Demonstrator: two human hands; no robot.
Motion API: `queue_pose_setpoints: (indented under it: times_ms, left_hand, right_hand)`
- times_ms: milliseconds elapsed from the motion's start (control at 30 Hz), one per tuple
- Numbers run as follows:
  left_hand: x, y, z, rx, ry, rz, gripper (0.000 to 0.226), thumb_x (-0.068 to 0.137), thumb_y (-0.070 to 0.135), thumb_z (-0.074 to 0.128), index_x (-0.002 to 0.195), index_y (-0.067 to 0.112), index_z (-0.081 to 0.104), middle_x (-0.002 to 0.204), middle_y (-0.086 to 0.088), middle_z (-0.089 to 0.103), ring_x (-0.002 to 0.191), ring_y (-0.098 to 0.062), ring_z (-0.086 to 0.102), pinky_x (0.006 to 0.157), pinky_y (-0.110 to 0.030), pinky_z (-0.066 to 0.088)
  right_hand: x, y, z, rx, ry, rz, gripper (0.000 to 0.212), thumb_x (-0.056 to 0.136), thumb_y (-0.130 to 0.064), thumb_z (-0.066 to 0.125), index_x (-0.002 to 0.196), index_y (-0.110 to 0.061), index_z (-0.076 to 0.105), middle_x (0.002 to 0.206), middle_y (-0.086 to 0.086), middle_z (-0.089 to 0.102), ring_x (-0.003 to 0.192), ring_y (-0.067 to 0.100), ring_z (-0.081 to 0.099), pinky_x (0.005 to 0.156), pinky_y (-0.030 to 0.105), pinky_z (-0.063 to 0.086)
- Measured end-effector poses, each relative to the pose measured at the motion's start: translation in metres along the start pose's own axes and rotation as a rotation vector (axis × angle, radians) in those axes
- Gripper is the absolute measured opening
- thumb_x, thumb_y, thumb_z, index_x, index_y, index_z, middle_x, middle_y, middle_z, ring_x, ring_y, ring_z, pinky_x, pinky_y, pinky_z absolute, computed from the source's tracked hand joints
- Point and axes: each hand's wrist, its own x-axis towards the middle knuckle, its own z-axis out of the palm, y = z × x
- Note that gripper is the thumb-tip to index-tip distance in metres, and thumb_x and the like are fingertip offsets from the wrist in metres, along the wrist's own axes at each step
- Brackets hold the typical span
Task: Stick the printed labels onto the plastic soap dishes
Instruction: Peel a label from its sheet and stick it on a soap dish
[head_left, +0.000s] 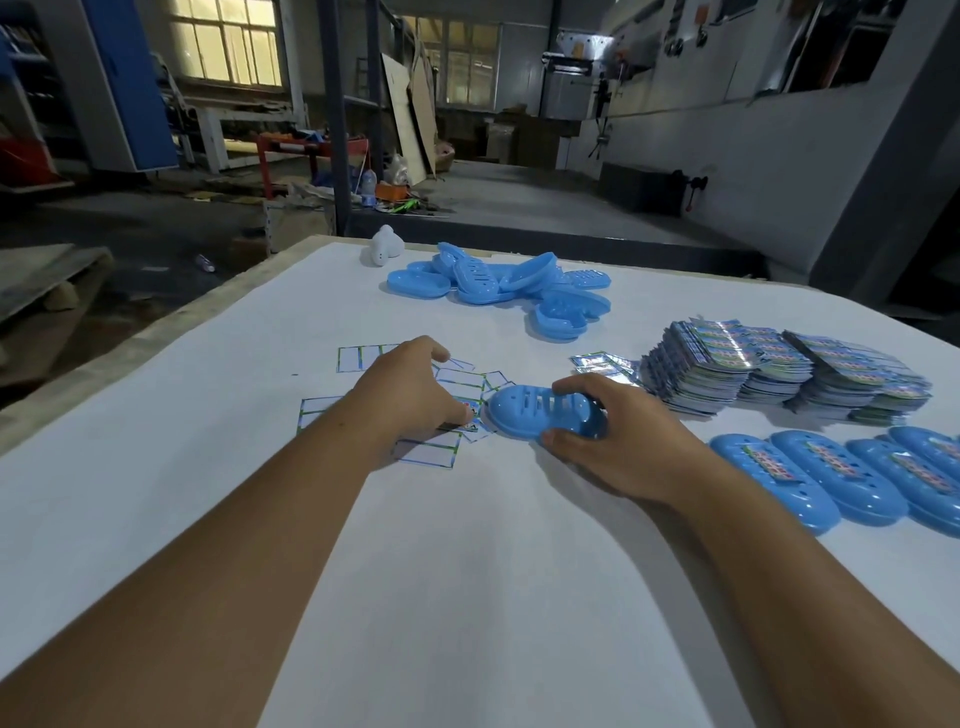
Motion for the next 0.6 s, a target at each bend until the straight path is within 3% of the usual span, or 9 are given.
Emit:
queue_pose_setpoints:
  times_ms: [67, 100, 167, 367, 467, 533, 600]
  left_hand:
    - [0.0, -0.001, 0.0, 0.028, -0.053, 0.058, 0.064, 0.077, 0.031, 0.084, 0.132, 0.037, 0.052, 0.129, 0.009, 0.055, 0.091, 0.001, 0.058, 0.064, -0.016, 0.043]
    - [0.0, -0.002, 0.001, 0.052, -0.068, 0.081, 0.06, 0.08, 0.031, 0.081, 0.133, 0.037, 0.054, 0.136, 0.009, 0.055, 0.102, -0.005, 0.059, 0.075, -0.019, 0.043]
    - [-0.001, -0.003, 0.0, 0.061, -0.068, 0.092, 0.055, 0.083, 0.033, 0.078, 0.133, 0.034, 0.057, 0.139, 0.009, 0.055, 0.108, -0.011, 0.055, 0.084, -0.024, 0.039]
    - [-0.005, -0.002, 0.004, -0.004, 0.045, 0.148, 0.047, 0.079, 0.022, 0.08, 0.121, 0.031, 0.063, 0.123, 0.009, 0.061, 0.103, -0.01, 0.059, 0.083, -0.023, 0.045]
    - [-0.006, 0.004, 0.005, -0.142, 0.104, 0.156, 0.05, 0.076, 0.011, 0.079, 0.117, 0.035, 0.062, 0.12, 0.008, 0.058, 0.099, -0.011, 0.061, 0.073, -0.02, 0.048]
    - [-0.007, 0.011, 0.003, -0.279, 0.133, 0.173, 0.058, 0.074, 0.013, 0.084, 0.12, 0.039, 0.059, 0.12, 0.008, 0.054, 0.1, -0.013, 0.062, 0.074, -0.023, 0.052]
    - [-0.011, 0.019, 0.002, -0.405, 0.144, 0.218, 0.064, 0.072, 0.019, 0.088, 0.122, 0.041, 0.056, 0.118, 0.011, 0.053, 0.097, -0.009, 0.062, 0.071, -0.021, 0.05]
  right_hand:
    - [0.0, 0.0, 0.0, 0.004, -0.01, 0.005, 0.055, 0.081, -0.058, 0.071, 0.131, -0.042, 0.054, 0.111, -0.019, 0.058, 0.094, 0.008, 0.053, 0.08, 0.025, 0.04]
    - [0.0, -0.001, 0.0, 0.005, -0.015, 0.007, 0.056, 0.081, -0.058, 0.071, 0.132, -0.042, 0.054, 0.111, -0.019, 0.058, 0.094, 0.008, 0.053, 0.08, 0.025, 0.039]
    - [-0.001, -0.001, 0.0, 0.003, -0.02, 0.009, 0.056, 0.081, -0.059, 0.07, 0.132, -0.042, 0.054, 0.109, -0.02, 0.057, 0.093, 0.007, 0.052, 0.08, 0.025, 0.039]
    - [-0.003, -0.004, -0.001, 0.003, -0.034, 0.024, 0.057, 0.081, -0.06, 0.07, 0.133, -0.042, 0.053, 0.116, -0.018, 0.06, 0.096, 0.008, 0.054, 0.08, 0.025, 0.04]
    - [-0.003, -0.006, -0.003, 0.019, -0.027, 0.03, 0.063, 0.081, -0.059, 0.071, 0.137, -0.039, 0.052, 0.135, -0.014, 0.058, 0.114, 0.013, 0.056, 0.095, 0.03, 0.045]
    - [-0.004, -0.011, -0.003, 0.077, 0.037, 0.03, 0.057, 0.083, -0.056, 0.07, 0.134, -0.036, 0.057, 0.137, -0.015, 0.057, 0.112, 0.012, 0.058, 0.099, 0.029, 0.045]
    - [-0.003, -0.018, -0.002, 0.231, 0.148, 0.048, 0.039, 0.087, -0.047, 0.071, 0.122, -0.031, 0.067, 0.124, -0.018, 0.067, 0.109, 0.007, 0.063, 0.098, 0.029, 0.049]
